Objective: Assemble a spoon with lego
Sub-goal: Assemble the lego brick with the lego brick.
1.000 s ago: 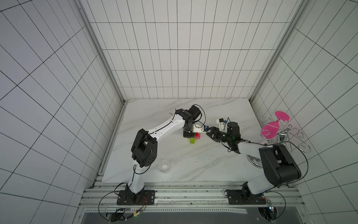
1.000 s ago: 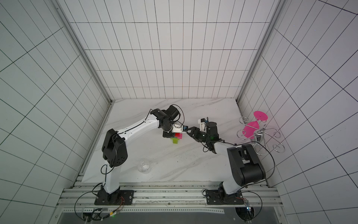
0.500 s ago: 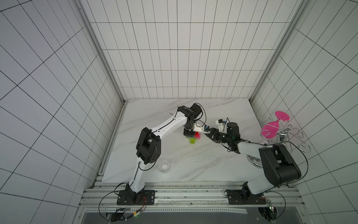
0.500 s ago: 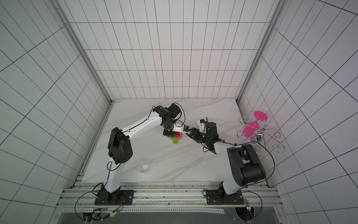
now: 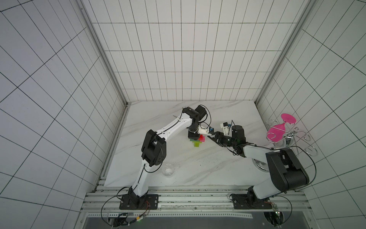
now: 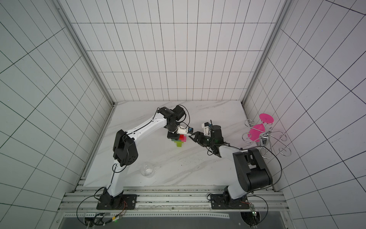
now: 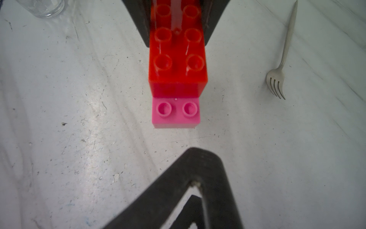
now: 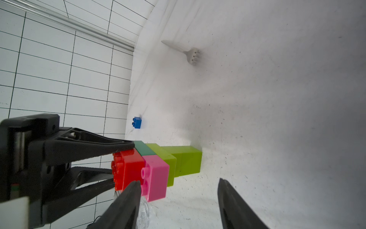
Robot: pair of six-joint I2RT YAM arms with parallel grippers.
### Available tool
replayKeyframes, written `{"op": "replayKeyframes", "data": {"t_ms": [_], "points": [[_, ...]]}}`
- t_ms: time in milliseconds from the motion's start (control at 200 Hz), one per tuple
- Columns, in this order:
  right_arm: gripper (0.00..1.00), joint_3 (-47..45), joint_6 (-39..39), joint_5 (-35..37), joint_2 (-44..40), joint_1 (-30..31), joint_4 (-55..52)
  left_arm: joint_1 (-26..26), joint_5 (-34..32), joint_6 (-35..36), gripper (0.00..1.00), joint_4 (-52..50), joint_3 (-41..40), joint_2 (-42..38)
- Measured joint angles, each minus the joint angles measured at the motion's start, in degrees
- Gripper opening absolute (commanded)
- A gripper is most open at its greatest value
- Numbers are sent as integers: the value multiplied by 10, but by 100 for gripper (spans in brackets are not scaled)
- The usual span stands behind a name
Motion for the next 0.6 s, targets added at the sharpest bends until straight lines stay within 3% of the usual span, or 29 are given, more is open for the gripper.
{"op": "replayKeyframes", "data": {"t_ms": [605], "points": [[65,0,-22,24,-15,11,-19,-12,-33,-12,1,-33,38,28]]}}
